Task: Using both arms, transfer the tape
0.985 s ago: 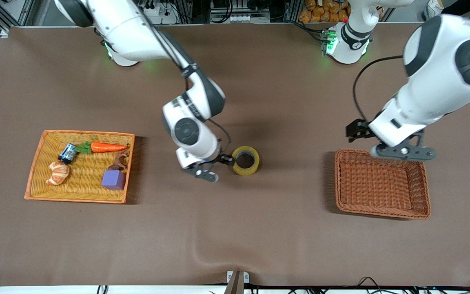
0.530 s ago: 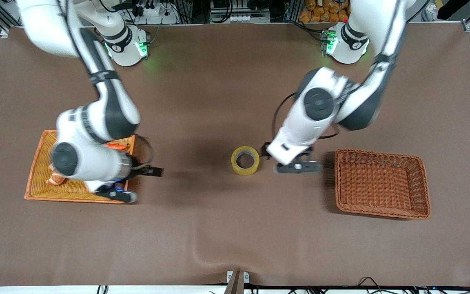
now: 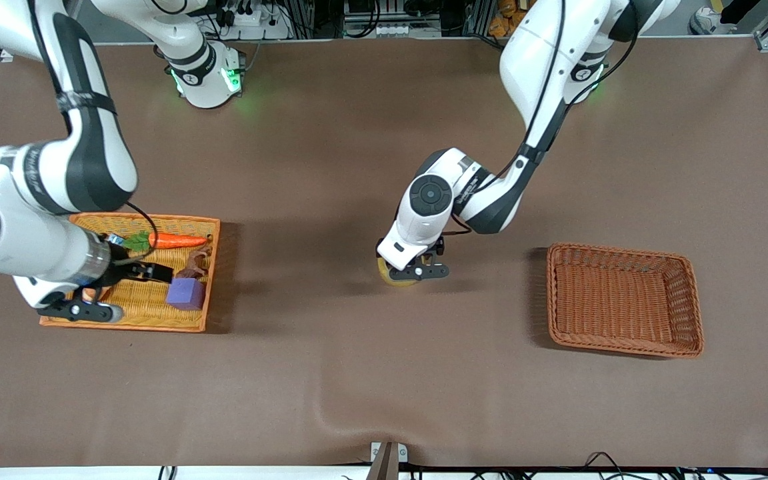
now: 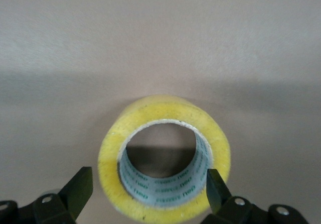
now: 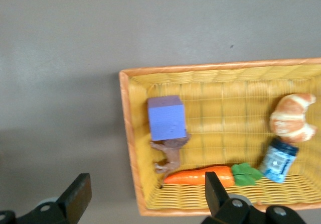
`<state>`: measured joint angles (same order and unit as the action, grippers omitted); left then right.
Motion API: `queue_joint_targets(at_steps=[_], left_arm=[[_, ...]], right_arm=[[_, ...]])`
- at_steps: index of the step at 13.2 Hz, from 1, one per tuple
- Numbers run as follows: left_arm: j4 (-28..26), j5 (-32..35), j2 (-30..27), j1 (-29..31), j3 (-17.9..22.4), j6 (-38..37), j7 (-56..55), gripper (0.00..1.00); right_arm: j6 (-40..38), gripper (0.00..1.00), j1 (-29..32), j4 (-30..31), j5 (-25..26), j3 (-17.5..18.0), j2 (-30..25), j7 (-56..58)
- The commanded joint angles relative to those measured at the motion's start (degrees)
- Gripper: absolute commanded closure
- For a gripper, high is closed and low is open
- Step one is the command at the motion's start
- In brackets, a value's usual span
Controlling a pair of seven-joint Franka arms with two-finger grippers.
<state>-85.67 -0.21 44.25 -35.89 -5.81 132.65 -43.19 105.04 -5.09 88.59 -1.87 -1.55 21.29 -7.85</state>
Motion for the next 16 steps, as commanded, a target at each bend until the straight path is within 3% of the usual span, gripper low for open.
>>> queue_joint_targets(at_steps=[1, 4, 5, 6, 7, 9, 12, 16], left_arm=[[0.8, 2.3, 0.8, 0.0, 0.6, 0.0, -1.3, 0.00], [0.6, 2.3, 0.9, 0.3, 0.7, -0.1, -1.0, 0.00], [0.4, 2.4, 1.4, 0.3, 0.7, -0.1, -0.9, 0.05], [0.4, 2.5, 2.0, 0.3, 0.8, -0.1, -1.2, 0.24], [0.6, 2.4, 2.6, 0.2, 0.7, -0.1, -1.5, 0.53], [0.7, 2.5, 2.9, 0.3, 0.8, -0.1, -1.5, 1.00], [0.9, 3.2, 1.3, 0.0, 1.7, -1.2, -2.0, 1.00], [0.9, 4.5, -7.8, 3.2, 4.9, -10.6, 1.0, 1.00]], right_arm=[[-1.4, 0.00, 4.8, 3.4, 0.9, 1.3, -4.9, 6.0], [-4.7, 0.00, 7.1, 3.3, 0.8, 1.4, -9.4, 9.4], [-5.6, 0.00, 7.2, 3.3, 0.8, 1.4, -10.6, 9.4], [-6.7, 0.00, 7.2, 3.3, 0.7, 1.4, -12.0, 9.5], [-7.6, 0.00, 7.2, 3.3, 0.7, 1.5, -13.5, 9.5], [-9.6, 0.00, 7.2, 3.0, 0.6, 1.5, -15.9, 10.5], [-12.1, 0.00, 7.5, 3.2, 0.6, 1.5, -19.3, 13.6], [-15.4, 0.00, 7.6, 2.9, 0.7, 1.4, -20.6, 13.4]])
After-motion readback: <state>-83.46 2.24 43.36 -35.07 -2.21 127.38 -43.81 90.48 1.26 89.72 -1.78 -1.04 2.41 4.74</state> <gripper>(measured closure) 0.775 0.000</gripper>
